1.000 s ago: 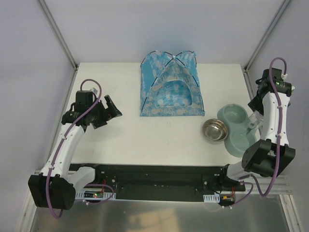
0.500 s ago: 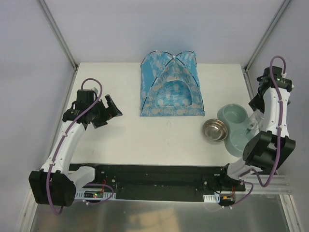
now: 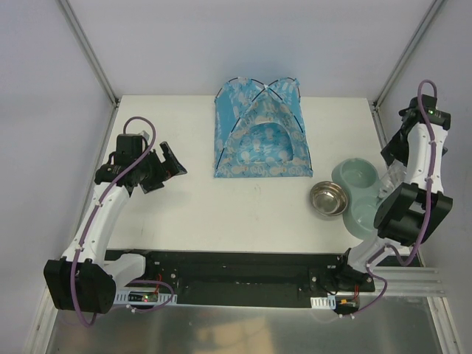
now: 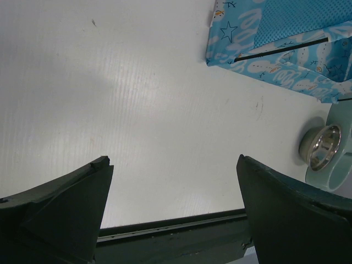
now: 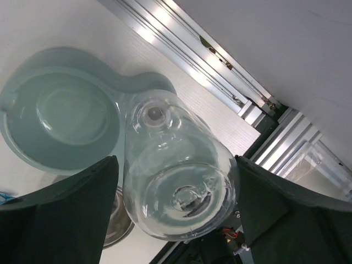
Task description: Set up the pet tent
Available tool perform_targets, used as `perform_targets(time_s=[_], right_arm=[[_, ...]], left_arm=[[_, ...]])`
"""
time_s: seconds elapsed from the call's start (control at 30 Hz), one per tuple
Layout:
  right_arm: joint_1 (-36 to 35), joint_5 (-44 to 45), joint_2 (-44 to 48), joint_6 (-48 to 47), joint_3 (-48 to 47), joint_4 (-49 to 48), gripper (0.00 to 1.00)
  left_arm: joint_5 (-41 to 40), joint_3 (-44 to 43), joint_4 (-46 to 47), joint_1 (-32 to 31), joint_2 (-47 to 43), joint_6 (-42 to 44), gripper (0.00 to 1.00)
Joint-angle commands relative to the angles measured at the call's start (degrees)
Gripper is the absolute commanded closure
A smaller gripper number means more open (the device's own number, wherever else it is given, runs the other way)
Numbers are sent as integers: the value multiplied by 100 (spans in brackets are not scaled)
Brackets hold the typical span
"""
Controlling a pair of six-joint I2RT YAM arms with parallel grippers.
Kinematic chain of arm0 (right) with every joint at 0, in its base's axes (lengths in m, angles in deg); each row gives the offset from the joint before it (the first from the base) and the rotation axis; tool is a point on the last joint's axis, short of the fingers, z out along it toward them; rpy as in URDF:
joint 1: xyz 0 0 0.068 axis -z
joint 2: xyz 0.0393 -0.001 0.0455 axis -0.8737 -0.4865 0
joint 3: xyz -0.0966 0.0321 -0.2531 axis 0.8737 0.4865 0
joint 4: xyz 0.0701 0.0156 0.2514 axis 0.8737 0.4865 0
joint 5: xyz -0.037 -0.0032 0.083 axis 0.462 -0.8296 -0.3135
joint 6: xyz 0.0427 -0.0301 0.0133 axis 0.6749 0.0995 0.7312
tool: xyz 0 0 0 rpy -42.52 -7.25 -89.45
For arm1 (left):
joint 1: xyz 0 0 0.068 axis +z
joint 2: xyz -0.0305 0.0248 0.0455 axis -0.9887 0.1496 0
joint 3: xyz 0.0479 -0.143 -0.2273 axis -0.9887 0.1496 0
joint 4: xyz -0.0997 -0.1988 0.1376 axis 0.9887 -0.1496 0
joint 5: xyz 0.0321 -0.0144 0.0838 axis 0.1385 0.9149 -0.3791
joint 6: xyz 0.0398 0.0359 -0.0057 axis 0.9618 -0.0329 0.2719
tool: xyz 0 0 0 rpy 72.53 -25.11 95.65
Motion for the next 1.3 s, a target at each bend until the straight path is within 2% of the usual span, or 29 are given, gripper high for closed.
perform_targets(time_s=[0.0, 0.03, 0.07, 0.47, 0.63, 0.8, 1.0, 1.1, 1.27], right_arm=[[25, -274, -298, -85, -330, 220, 7], [25, -247, -298, -85, -419, 229, 2], [25, -247, -281, -85, -533, 255, 1], [8, -88, 167, -85, -2255, 1081, 1], [-237, -939, 817, -33, -2222, 1021, 3], [-1519, -1591, 1766, 292, -1178, 564, 4], [-2882, -2100, 2917, 1100, 1228, -585, 8], [-3383, -2173, 3139, 1040, 2337, -1045, 17], [-3736, -1478, 2560, 794, 3060, -1421, 33]], left_arm=[[89, -210, -2, -41, 25, -47, 1], [71, -236, -2, -41, 34, -39, 1], [54, -245, -2, -41, 25, -39, 1], [-69, -369, -116, -41, 8, -12, 1], [-43, -360, -116, -49, -63, 23, 1], [-26, -342, -125, -41, -203, 111, 1], [-8, -220, -125, -41, -353, 260, 1], [-69, -140, -125, -41, -449, 269, 1], [-201, 0, -125, -41, -537, 190, 1]])
